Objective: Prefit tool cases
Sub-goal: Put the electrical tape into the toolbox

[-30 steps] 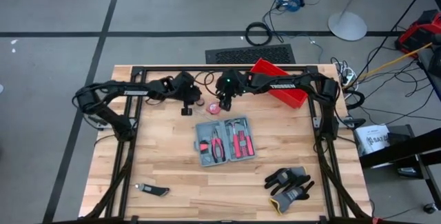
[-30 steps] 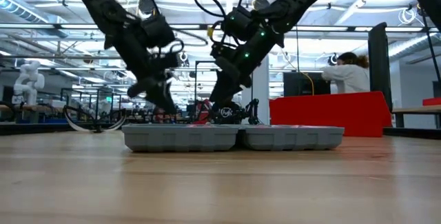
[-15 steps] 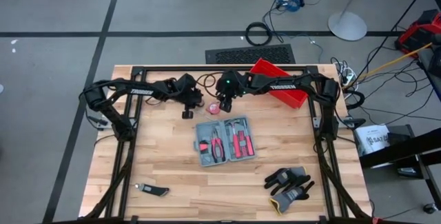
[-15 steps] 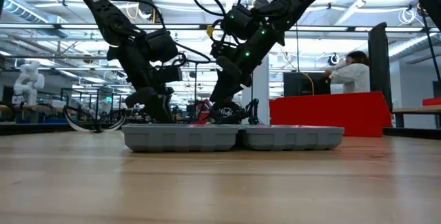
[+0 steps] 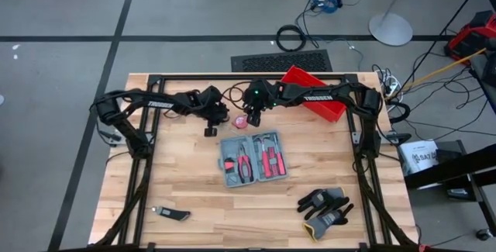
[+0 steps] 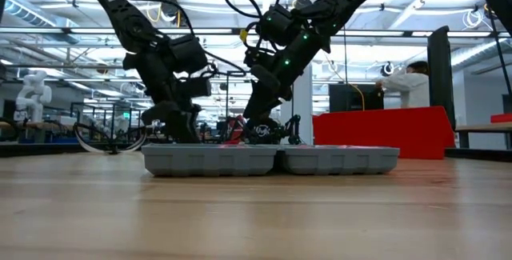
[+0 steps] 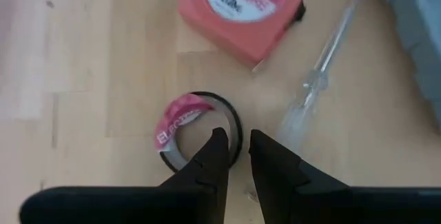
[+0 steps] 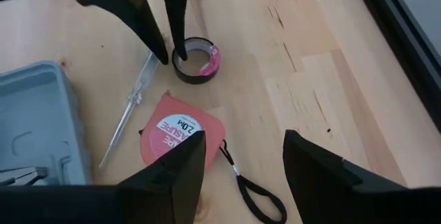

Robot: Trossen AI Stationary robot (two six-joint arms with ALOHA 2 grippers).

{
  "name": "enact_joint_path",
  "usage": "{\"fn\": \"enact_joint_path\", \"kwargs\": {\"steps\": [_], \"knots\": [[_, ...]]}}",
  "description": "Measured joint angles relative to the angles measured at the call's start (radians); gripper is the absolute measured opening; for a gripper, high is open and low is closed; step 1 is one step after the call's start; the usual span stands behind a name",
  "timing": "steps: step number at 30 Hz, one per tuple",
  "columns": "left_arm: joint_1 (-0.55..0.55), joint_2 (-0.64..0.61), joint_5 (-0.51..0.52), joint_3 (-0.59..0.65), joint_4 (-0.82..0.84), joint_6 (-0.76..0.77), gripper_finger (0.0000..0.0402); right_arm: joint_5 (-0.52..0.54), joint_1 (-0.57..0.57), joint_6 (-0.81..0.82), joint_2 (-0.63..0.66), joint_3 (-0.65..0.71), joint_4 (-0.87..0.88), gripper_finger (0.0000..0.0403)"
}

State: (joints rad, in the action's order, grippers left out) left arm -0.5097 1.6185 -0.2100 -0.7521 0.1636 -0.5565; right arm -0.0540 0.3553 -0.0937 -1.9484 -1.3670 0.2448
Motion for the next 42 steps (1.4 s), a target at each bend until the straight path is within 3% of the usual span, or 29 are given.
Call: {"fn": "enact_joint_path", "kwargs": {"steps": [7,12,16,21,25,28,33,36,42], "knots": [[-0.001,0.072,0.046,-0.005,-0.043,0.058,0.0063,0.000,0.000,0.000,0.000,0.000,0.000,0.0183],[0.023,0.074,0.084,-0.004,-0.048,0.030,0.0014,0.000,0.000,-0.003,0.000,0.000,0.001,0.0183],[0.066,-0.010,0.125,0.004,-0.012,0.045,0.0008,0.000,0.003,0.000,0.006,0.000,0.021,0.0183],[0.154,-0.207,0.117,0.000,0.056,0.115,0.0008,0.000,0.007,-0.020,0.066,-0.001,0.109,0.0183],[0.290,-0.370,-0.028,0.000,0.107,0.202,0.0008,-0.003,0.004,-0.025,0.115,-0.001,0.252,0.0183],[0.428,-0.418,-0.098,0.005,0.106,0.317,0.0007,-0.039,-0.019,-0.022,0.147,0.068,0.260,0.0183],[0.635,-0.347,-0.033,0.008,0.042,0.496,0.0007,-0.212,-0.075,0.068,0.196,0.271,-0.002,0.0183],[0.691,-0.250,0.033,0.008,-0.011,0.552,0.0007,-0.185,-0.125,0.105,0.204,0.341,-0.150,0.0183],[0.741,-0.075,0.036,0.008,-0.137,0.604,0.0007,-0.067,-0.230,0.059,0.205,0.321,-0.168,0.0183]]}}
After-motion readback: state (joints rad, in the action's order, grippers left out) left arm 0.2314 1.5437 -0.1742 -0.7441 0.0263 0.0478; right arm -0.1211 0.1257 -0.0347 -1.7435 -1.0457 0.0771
